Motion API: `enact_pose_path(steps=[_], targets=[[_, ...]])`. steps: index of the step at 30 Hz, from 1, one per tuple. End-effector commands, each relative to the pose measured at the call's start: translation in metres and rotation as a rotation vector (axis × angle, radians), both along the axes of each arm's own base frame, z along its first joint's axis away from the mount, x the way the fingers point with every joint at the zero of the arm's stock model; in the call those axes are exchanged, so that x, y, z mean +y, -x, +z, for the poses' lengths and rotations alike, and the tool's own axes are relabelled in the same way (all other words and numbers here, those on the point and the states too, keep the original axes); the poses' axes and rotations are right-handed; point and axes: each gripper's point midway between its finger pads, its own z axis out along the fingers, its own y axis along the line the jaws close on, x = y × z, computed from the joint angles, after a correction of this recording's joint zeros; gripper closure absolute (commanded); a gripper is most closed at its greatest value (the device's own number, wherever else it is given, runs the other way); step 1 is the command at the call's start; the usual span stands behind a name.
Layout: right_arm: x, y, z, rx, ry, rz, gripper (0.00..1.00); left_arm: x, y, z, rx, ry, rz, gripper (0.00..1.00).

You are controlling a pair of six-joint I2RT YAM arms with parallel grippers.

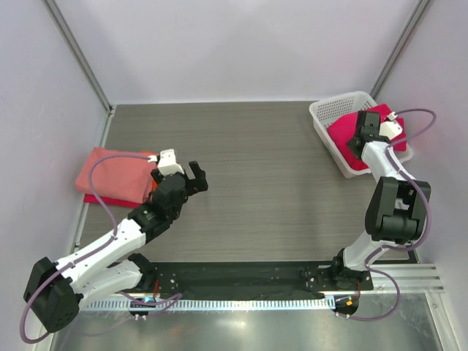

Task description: Fold and stack the t-shirts

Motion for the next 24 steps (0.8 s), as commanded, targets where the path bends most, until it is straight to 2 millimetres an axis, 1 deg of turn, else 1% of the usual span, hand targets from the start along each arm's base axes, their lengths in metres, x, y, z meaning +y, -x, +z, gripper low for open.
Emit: enact_pose_path(steps=[1,2,3,4,5,6,7,8,9,10,11,12,13,14,15,16,17,18,20,21,23,24], targets=[[-0.010,-0.014,0.019,-0.102,0.019,-0.059,0.78,-0.001,-0.007,0.012,-0.029,0.010,0.020,0.00],[-0.011,-0.013,0.021,-0.105,0.022,-0.061,0.86,-0.003,-0.008,0.011,-0.023,0.009,0.018,0.00],[-0.012,-0.012,0.027,-0.118,0.030,-0.064,0.97,-0.004,-0.009,0.010,-0.017,0.009,0.014,0.00],[-0.014,-0.009,0.034,-0.126,0.048,-0.074,0.99,-0.005,-0.009,0.009,-0.011,0.005,0.011,0.00],[-0.016,-0.005,0.046,-0.144,0.077,-0.084,0.99,-0.007,-0.009,0.008,-0.007,0.004,0.007,0.00],[-0.017,0.003,0.072,-0.194,0.113,-0.097,0.99,-0.007,-0.010,0.007,-0.004,0.002,0.005,0.00],[-0.011,0.006,0.091,-0.227,0.150,-0.089,0.99,-0.008,-0.010,0.006,0.001,0.001,0.005,0.00],[-0.010,0.013,0.109,-0.235,0.206,-0.087,0.99,-0.008,-0.010,0.007,-0.001,0.005,0.004,0.00],[-0.004,0.018,0.147,-0.304,0.238,-0.077,0.99,-0.009,-0.010,0.006,0.002,0.009,0.004,0.00],[0.015,0.017,0.166,-0.331,0.257,-0.029,0.99,-0.009,-0.010,0.005,0.005,0.011,0.002,0.01],[0.018,0.023,0.181,-0.321,0.306,-0.010,0.99,-0.011,-0.010,0.006,0.003,0.015,-0.002,0.00],[0.039,0.022,0.218,-0.389,0.317,0.039,0.99,-0.011,-0.010,0.004,0.007,0.013,-0.002,0.00],[0.072,0.022,0.238,-0.430,0.314,0.123,0.99,-0.011,-0.010,0.004,0.008,0.012,-0.003,0.01],[0.089,0.024,0.252,-0.447,0.322,0.178,0.99,-0.011,-0.011,0.003,0.010,0.009,-0.002,0.00],[0.106,0.027,0.281,-0.499,0.328,0.234,0.99,-0.011,-0.011,0.003,0.011,0.007,-0.001,0.00],[0.128,0.029,0.292,-0.522,0.318,0.303,0.99,-0.010,-0.011,0.003,0.009,0.006,0.003,0.00],[0.160,0.033,0.300,-0.538,0.299,0.406,0.99,-0.009,-0.011,0.002,0.010,0.001,0.009,0.00],[0.183,0.038,0.324,-0.596,0.263,0.489,0.99,-0.008,-0.011,0.003,0.006,0.001,0.011,0.00],[0.213,0.047,0.341,-0.641,0.221,0.612,0.99,-0.005,-0.010,0.004,0.001,-0.001,0.024,0.01],[0.224,0.052,0.355,-0.685,0.182,0.663,0.99,-0.003,-0.010,0.005,-0.004,0.000,0.031,0.00],[0.226,0.060,0.367,-0.722,0.147,0.674,0.99,0.002,-0.008,0.007,-0.014,0.006,0.045,0.00],[0.225,0.062,0.368,-0.726,0.143,0.674,0.99,0.006,-0.008,0.007,-0.020,0.004,0.066,0.00]])
